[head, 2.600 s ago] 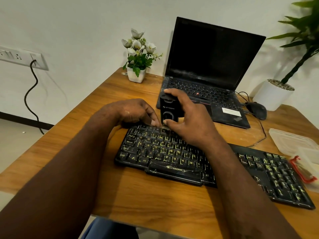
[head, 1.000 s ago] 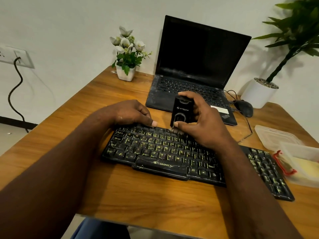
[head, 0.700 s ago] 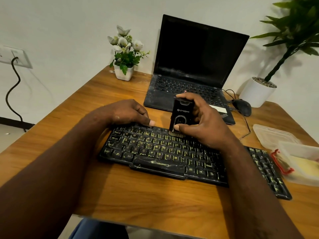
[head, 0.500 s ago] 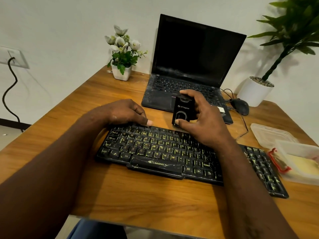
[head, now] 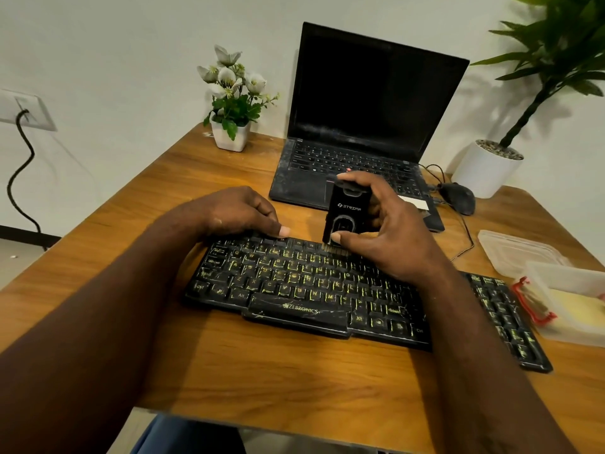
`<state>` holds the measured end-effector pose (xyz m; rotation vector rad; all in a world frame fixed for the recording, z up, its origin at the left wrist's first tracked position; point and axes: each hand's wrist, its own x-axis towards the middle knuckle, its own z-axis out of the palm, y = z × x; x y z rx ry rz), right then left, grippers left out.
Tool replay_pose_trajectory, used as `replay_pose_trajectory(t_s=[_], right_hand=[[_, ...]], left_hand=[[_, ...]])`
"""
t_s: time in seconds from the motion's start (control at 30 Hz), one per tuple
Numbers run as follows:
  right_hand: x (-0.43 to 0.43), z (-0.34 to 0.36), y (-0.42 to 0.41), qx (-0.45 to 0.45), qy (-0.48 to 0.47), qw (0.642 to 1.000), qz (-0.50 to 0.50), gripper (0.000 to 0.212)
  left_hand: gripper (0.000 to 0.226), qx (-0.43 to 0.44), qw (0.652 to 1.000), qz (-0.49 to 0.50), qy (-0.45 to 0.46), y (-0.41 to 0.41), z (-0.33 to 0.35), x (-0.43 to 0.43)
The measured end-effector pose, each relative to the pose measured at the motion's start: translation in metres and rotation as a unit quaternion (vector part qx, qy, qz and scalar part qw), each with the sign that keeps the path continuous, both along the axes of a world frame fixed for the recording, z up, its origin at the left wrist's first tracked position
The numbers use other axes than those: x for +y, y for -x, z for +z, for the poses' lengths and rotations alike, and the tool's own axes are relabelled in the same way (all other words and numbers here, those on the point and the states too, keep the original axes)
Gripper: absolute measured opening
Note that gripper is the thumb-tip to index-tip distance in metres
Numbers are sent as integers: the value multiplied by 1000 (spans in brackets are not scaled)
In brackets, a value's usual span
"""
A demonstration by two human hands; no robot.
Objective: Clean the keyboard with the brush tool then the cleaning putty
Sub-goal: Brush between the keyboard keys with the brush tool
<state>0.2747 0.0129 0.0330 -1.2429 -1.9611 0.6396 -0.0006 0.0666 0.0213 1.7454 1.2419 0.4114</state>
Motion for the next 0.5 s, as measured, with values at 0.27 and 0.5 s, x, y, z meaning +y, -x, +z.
replay_pose_trajectory(t_s=[0.27,0.5], right_hand=[[-10,0,-6,49,-3,999,11,80],[-7,-6,-5,-4,-51,998,-47,85]], left_hand=[[24,0,1000,2,-2,-1,-1,1],[27,5,1000,5,-7,0,-1,0]])
